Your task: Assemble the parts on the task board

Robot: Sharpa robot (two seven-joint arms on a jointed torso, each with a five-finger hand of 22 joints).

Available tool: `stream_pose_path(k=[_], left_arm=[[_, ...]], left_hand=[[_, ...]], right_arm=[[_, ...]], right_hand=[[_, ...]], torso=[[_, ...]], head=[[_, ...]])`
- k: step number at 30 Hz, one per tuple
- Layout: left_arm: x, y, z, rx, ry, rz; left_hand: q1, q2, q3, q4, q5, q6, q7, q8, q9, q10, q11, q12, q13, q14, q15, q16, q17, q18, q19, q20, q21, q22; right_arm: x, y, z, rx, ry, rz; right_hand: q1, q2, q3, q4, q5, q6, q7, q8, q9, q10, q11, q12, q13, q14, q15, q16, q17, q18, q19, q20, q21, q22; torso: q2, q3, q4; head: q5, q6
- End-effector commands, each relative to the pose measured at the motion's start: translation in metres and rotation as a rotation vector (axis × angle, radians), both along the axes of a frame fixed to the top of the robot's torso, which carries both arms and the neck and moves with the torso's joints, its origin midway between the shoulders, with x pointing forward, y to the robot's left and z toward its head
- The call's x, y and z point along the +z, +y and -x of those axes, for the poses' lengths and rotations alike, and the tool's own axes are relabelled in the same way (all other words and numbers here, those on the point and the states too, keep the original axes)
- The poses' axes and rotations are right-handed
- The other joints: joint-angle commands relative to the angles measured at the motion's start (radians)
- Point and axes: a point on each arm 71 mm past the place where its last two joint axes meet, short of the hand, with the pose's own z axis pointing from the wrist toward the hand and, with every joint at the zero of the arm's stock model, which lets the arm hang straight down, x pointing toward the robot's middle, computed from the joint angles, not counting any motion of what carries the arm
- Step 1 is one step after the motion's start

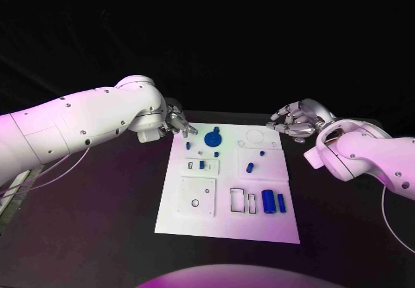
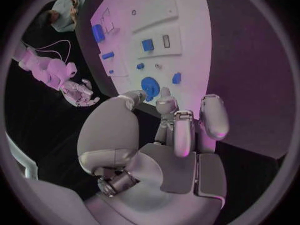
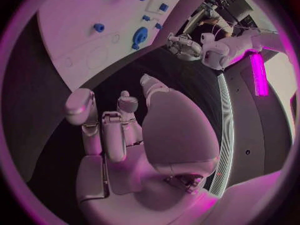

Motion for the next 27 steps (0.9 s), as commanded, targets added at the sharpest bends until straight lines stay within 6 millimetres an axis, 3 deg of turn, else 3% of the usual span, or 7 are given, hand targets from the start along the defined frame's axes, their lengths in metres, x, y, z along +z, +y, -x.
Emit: stream_pose_path(k=[1, 10, 20, 27], left_arm=[[0.002, 0.003, -0.006, -0.004, -0.019, -0.025], [-0.001, 0.006, -0.022, 0.004, 0.008, -0.075], [-0.015, 0.003, -0.030, -0.016, 0.078, -0.109], [-0.023, 0.003, -0.032, -0.018, 0.126, -0.085]], left_hand=[[0.001, -0.002, -0.008, 0.001, -0.004, -0.005, 0.004, -0.004, -0.002, -0.008, -0.002, -0.004, -0.001, 0.106, 0.008, 0.006, 0.263, -0.003, -0.002, 0.009, -0.007, 0.001], [0.010, 0.007, -0.012, 0.000, 0.015, -0.006, 0.005, -0.011, -0.006, -0.015, 0.000, -0.008, -0.007, 0.106, 0.010, 0.006, 0.263, -0.002, -0.004, 0.012, -0.010, -0.001], [0.012, 0.012, -0.020, 0.000, 0.007, -0.013, 0.010, -0.019, -0.011, -0.028, 0.005, -0.017, -0.017, 0.106, 0.015, 0.006, 0.263, -0.001, -0.011, 0.015, -0.019, -0.006], [0.009, 0.017, -0.023, 0.001, 0.002, -0.015, 0.012, -0.021, -0.013, -0.032, 0.007, -0.018, -0.018, 0.106, 0.016, 0.006, 0.263, 0.000, -0.012, 0.017, -0.020, -0.006]], right_arm=[[0.000, 0.002, 0.000, 0.011, 0.000, 0.003], [-0.001, 0.003, 0.000, 0.013, 0.001, 0.003], [-0.001, 0.004, 0.000, 0.013, -0.004, 0.007], [0.000, 0.005, 0.000, 0.013, -0.005, 0.008]], right_hand=[[-0.007, -0.001, 0.004, 0.000, -0.003, -0.010, 0.000, 0.005, 0.000, 0.002, -0.004, 0.002, 0.001, 0.059, 0.001, -0.005, 0.107, 0.011, 0.003, -0.004, -0.004, 0.000], [-0.007, -0.001, 0.004, 0.000, -0.003, -0.010, 0.000, 0.005, 0.000, 0.001, -0.004, 0.002, 0.000, 0.059, 0.001, -0.005, 0.106, 0.011, 0.003, -0.004, -0.003, 0.000], [-0.006, -0.001, 0.005, 0.000, -0.002, -0.011, -0.001, 0.006, 0.000, 0.002, -0.004, 0.003, 0.001, 0.060, 0.001, -0.004, 0.109, 0.011, 0.005, -0.004, -0.001, 0.002], [-0.006, -0.001, 0.005, 0.000, -0.002, -0.011, -0.001, 0.006, 0.000, 0.002, -0.004, 0.003, 0.001, 0.060, 0.001, -0.004, 0.109, 0.011, 0.005, -0.004, -0.001, 0.002]], torso=[[0.001, -0.0006, -0.0019], [0.003, -0.0015, -0.0017], [0.007, -0.0028, -0.0055], [0.005, -0.0027, -0.0035]], head=[[0.001, 0.002], [0.001, 0.002], [0.004, 0.001], [0.003, -0.003]])
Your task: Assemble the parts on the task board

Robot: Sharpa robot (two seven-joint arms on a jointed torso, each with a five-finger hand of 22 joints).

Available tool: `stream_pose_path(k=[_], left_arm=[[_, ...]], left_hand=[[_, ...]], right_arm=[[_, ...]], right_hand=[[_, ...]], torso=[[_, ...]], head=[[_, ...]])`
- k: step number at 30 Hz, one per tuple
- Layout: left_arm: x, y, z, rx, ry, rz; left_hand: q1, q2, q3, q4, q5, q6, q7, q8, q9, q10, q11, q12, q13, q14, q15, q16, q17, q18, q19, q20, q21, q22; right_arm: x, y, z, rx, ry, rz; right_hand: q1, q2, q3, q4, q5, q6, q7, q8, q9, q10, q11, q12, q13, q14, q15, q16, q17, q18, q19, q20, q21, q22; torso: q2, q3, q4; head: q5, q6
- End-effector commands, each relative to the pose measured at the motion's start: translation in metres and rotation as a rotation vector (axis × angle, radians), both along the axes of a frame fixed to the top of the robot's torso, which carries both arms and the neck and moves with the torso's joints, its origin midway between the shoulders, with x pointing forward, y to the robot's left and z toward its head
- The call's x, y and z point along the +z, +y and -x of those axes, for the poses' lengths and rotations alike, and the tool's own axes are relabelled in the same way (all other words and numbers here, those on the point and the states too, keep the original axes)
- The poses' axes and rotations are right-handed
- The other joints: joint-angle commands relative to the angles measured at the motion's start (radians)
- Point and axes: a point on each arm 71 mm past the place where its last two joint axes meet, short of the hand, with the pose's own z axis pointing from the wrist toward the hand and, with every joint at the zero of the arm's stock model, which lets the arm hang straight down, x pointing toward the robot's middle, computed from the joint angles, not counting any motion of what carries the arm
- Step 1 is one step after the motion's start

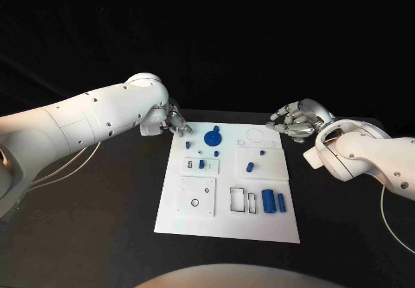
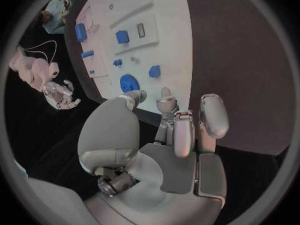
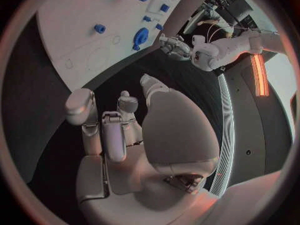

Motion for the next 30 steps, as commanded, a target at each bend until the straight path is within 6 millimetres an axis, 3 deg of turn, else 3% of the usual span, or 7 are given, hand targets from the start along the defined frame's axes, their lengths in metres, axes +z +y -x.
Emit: stream_pose_path(k=[1, 21, 30], left_arm=[[-0.005, -0.004, 0.002, -0.038, 0.064, 0.030], [-0.019, -0.009, 0.007, -0.065, 0.142, 0.050], [-0.022, -0.008, 0.007, -0.058, 0.144, 0.048]], left_hand=[[0.001, 0.009, -0.007, 0.001, -0.005, -0.006, 0.004, -0.004, -0.001, -0.011, 0.000, -0.007, -0.002, 0.106, 0.009, 0.006, 0.264, 0.000, -0.001, 0.006, -0.005, -0.001], [0.006, 0.018, -0.008, -0.001, -0.008, -0.005, 0.004, -0.005, -0.002, -0.014, 0.001, -0.005, -0.001, 0.106, 0.011, 0.006, 0.264, 0.000, -0.004, 0.008, -0.009, -0.003], [0.022, 0.033, -0.005, -0.003, -0.010, -0.002, 0.003, -0.005, -0.003, -0.018, 0.001, -0.002, 0.001, 0.106, 0.012, 0.006, 0.264, 0.001, -0.005, 0.011, -0.009, -0.001]], right_arm=[[0.000, 0.001, 0.000, 0.007, -0.004, 0.008], [-0.001, 0.003, -0.001, 0.002, -0.001, 0.007], [-0.001, 0.003, -0.001, 0.002, 0.000, 0.007]], right_hand=[[-0.006, -0.001, 0.005, 0.000, -0.002, -0.007, 0.003, 0.006, 0.000, 0.002, -0.004, 0.003, 0.000, 0.060, 0.001, -0.004, 0.109, 0.011, 0.005, -0.004, -0.001, 0.001], [-0.006, -0.001, 0.006, -0.001, 0.000, -0.007, 0.003, 0.008, 0.000, 0.004, -0.005, 0.005, 0.002, 0.061, 0.001, -0.002, 0.111, 0.010, 0.006, -0.004, 0.000, 0.002], [-0.006, 0.000, 0.006, -0.001, 0.003, -0.007, 0.003, 0.009, 0.000, 0.005, -0.005, 0.006, 0.002, 0.061, 0.000, -0.002, 0.111, 0.010, 0.007, -0.004, 0.001, 0.002]], torso=[[0.000, -0.0003, 0.0011], [-0.002, 0.0013, 0.0002], [-0.001, 0.0016, -0.0003]], head=[[0.000, -0.002], [0.006, -0.002], [0.007, -0.001]])
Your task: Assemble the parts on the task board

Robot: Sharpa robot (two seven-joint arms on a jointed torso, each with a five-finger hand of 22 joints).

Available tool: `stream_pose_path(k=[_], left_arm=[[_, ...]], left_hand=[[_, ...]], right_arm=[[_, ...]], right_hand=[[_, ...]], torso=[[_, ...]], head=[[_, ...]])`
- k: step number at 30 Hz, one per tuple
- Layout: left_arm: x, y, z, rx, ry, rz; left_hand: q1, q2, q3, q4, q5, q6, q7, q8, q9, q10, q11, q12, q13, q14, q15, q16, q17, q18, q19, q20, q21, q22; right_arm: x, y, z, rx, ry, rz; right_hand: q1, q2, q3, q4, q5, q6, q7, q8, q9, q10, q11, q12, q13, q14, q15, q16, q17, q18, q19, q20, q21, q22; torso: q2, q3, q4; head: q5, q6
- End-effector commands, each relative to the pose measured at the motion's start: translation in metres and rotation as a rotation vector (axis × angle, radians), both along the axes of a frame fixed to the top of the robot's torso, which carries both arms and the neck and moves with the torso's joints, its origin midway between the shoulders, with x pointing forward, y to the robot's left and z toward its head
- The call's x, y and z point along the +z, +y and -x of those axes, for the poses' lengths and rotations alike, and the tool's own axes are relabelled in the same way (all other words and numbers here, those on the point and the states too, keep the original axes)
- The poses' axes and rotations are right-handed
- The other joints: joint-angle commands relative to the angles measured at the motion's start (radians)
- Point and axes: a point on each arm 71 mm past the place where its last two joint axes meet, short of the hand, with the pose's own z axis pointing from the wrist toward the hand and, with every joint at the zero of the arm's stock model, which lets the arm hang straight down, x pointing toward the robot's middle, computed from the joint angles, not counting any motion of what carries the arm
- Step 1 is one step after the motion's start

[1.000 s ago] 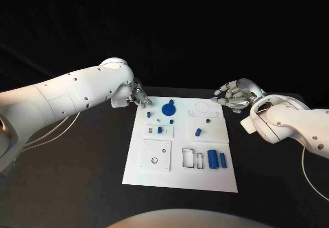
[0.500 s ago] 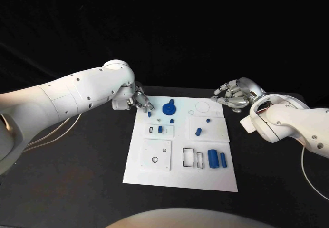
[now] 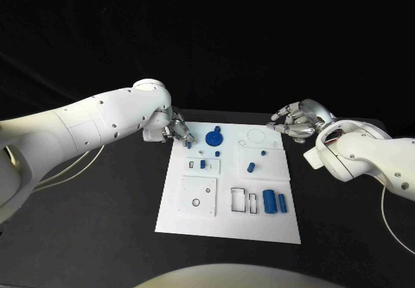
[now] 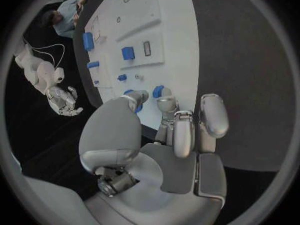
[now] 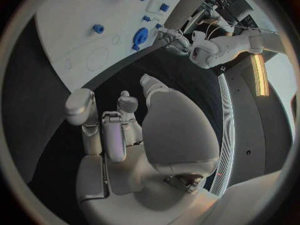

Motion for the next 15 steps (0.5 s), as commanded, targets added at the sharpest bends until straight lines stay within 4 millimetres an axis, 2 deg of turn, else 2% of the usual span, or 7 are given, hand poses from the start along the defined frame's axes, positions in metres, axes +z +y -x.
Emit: stream_pose_path(k=[1, 11, 15], left_arm=[[-0.0012, -0.0026, 0.0010, -0.013, 0.017, 0.014], [-0.0014, -0.0023, 0.0001, -0.003, 0.009, 0.018], [-0.0014, -0.0030, 0.0002, -0.002, 0.008, 0.021]], left_hand=[[0.001, 0.012, -0.002, 0.000, -0.007, 0.001, -0.001, -0.002, -0.001, -0.007, -0.002, 0.002, 0.003, 0.106, 0.005, 0.007, 0.263, 0.001, -0.002, 0.007, -0.004, 0.000], [0.028, 0.031, 0.004, -0.001, -0.012, 0.003, -0.002, -0.001, -0.001, -0.009, -0.003, 0.007, 0.006, 0.106, 0.005, 0.007, 0.263, 0.001, -0.002, 0.008, -0.004, 0.003], [0.065, 0.047, 0.016, -0.007, -0.017, 0.005, -0.006, 0.004, 0.001, -0.011, -0.005, 0.011, 0.008, 0.106, 0.004, 0.007, 0.263, 0.002, -0.003, 0.008, -0.006, 0.004]], right_arm=[[-0.0002, 0.0008, 0.0003, 0.005, -0.003, 0.007], [-0.0007, 0.0008, 0.0004, 0.006, 0.004, 0.009], [-0.0009, 0.0008, 0.0004, 0.006, 0.007, 0.010]], right_hand=[[-0.006, 0.000, 0.006, -0.001, 0.003, -0.007, 0.003, 0.005, 0.000, 0.005, -0.005, 0.006, 0.001, 0.061, 0.000, -0.002, 0.111, 0.010, 0.003, 0.000, 0.001, 0.002], [-0.006, 0.000, 0.007, -0.001, 0.004, -0.007, 0.002, 0.006, 0.000, 0.004, -0.005, 0.005, -0.001, 0.061, 0.000, -0.003, 0.110, 0.011, 0.003, -0.001, -0.001, 0.001], [-0.006, 0.000, 0.007, -0.001, 0.004, -0.007, 0.002, 0.006, 0.000, 0.004, -0.005, 0.005, -0.001, 0.061, 0.000, -0.003, 0.110, 0.011, 0.003, -0.001, -0.001, 0.001]], torso=[[0.001, 0.0006, -0.0004], [0.001, -0.0004, -0.0001], [0.000, -0.0003, 0.0005]], head=[[0.000, 0.000], [-0.001, -0.001], [0.001, -0.003]])
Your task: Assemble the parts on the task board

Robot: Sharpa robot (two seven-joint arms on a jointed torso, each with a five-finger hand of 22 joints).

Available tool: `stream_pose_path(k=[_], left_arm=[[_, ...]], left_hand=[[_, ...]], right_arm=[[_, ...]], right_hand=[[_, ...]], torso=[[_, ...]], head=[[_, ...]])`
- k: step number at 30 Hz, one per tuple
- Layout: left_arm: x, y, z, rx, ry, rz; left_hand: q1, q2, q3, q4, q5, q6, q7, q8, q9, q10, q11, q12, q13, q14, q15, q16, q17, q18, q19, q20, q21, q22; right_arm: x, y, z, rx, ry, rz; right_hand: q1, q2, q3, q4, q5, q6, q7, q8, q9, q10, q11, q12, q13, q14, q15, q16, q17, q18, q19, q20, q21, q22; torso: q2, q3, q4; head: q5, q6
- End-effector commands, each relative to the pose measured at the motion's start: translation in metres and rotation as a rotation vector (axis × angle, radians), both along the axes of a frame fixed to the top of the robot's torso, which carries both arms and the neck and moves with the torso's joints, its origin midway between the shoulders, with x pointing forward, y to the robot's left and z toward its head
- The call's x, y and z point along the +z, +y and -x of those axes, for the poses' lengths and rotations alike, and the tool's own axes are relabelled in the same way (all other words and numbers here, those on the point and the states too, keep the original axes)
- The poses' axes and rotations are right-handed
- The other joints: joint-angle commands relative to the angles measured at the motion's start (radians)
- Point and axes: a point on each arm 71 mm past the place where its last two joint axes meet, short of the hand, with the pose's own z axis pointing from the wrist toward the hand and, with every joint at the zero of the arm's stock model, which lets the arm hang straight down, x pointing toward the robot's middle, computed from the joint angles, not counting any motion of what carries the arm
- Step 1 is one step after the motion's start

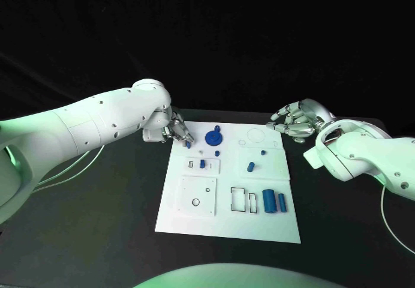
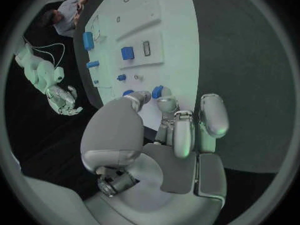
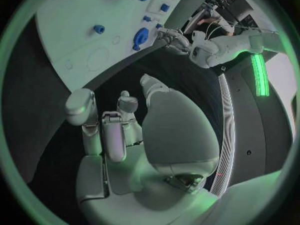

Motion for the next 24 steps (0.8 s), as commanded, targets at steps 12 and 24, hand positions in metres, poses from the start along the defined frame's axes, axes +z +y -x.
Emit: stream_pose_path(k=[12, 24], left_arm=[[0.000, -0.002, 0.001, 0.029, 0.015, 0.075], [0.004, 0.001, 0.013, 0.057, -0.003, 0.156]], left_hand=[[0.131, 0.011, 0.418, -0.133, -0.265, -0.034, -0.010, 0.128, 0.091, 0.007, -0.008, 0.031, 0.018, 0.106, -0.001, 0.006, 0.263, 0.002, 0.003, 0.000, -0.015, 0.018], [0.099, 0.003, 0.471, -0.166, -0.274, -0.033, -0.012, 0.149, 0.110, 0.025, -0.008, 0.054, 0.042, 0.106, -0.002, 0.006, 0.263, 0.002, 0.006, -0.001, -0.014, 0.025]], right_arm=[[-0.001, 0.000, 0.000, 0.007, 0.007, 0.012], [-0.001, -0.002, 0.000, 0.004, 0.008, 0.014]], right_hand=[[-0.007, 0.000, 0.007, 0.000, 0.005, -0.007, 0.002, 0.008, -0.001, 0.005, -0.005, 0.006, 0.000, 0.061, 0.000, -0.003, 0.110, 0.011, 0.003, -0.001, -0.001, 0.001], [-0.007, 0.000, 0.008, 0.000, 0.006, -0.007, 0.002, 0.008, -0.001, 0.005, -0.005, 0.006, 0.000, 0.061, 0.000, -0.003, 0.110, 0.010, 0.004, -0.001, 0.001, 0.002]], torso=[[-0.001, -0.0004, 0.0006], [-0.002, -0.0006, 0.0028]], head=[[0.003, -0.003], [0.005, -0.004]])
